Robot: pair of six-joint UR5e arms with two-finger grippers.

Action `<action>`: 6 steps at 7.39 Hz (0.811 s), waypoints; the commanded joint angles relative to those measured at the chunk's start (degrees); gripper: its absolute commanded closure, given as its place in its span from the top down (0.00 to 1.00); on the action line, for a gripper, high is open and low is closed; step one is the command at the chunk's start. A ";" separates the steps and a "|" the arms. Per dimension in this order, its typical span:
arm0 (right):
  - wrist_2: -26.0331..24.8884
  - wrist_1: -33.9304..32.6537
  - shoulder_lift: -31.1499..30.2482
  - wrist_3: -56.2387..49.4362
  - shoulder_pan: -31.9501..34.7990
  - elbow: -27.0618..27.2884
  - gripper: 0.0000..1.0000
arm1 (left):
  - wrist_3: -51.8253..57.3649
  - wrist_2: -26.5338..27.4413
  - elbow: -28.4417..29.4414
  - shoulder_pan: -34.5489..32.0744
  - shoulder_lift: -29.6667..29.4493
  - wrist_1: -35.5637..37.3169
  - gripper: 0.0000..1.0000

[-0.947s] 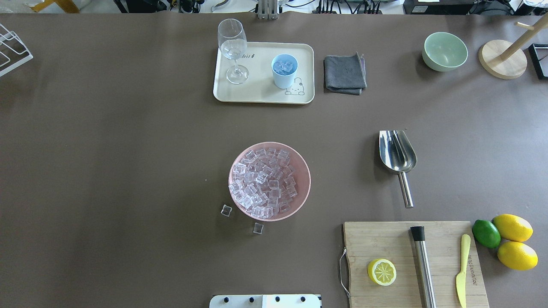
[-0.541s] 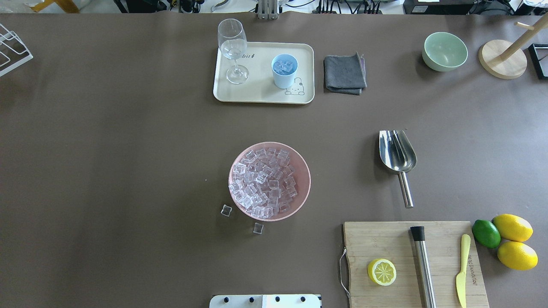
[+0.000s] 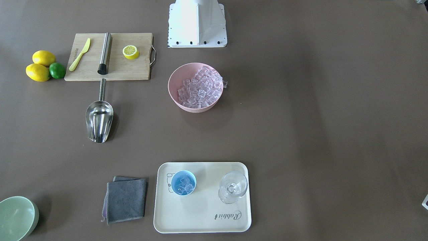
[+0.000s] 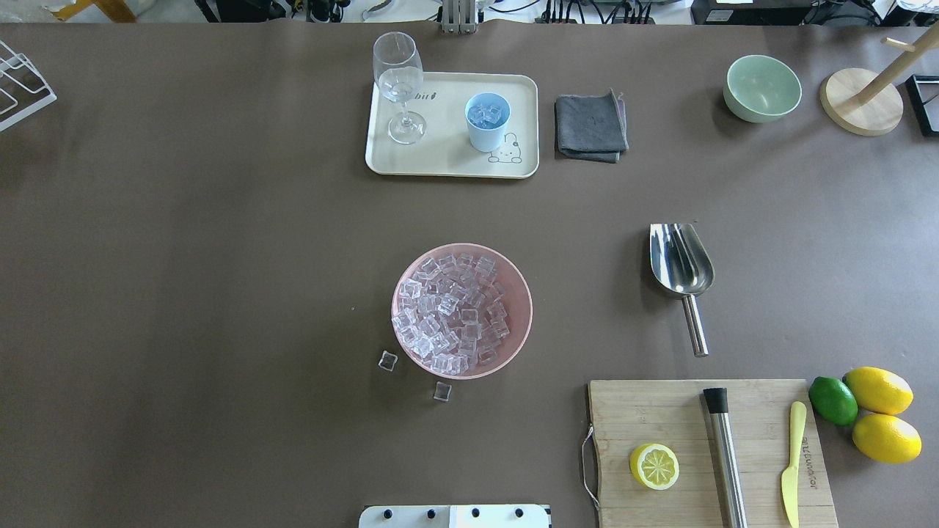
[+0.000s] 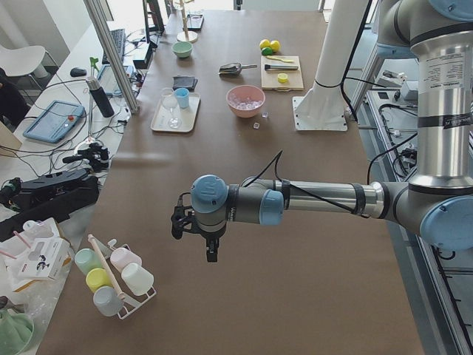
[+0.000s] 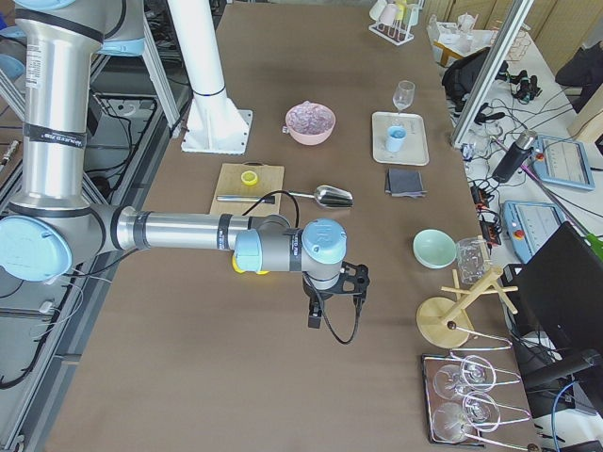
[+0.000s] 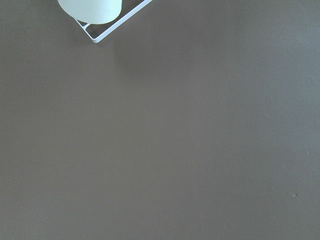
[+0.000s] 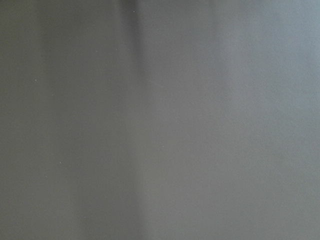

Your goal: Put ice in cup with scoop

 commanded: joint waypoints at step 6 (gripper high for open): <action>-2.40 0.02 0.22 -5.06 -0.15 -0.56 1.00 | 0.00 0.00 0.32 0.00 0.00 0.00 0.98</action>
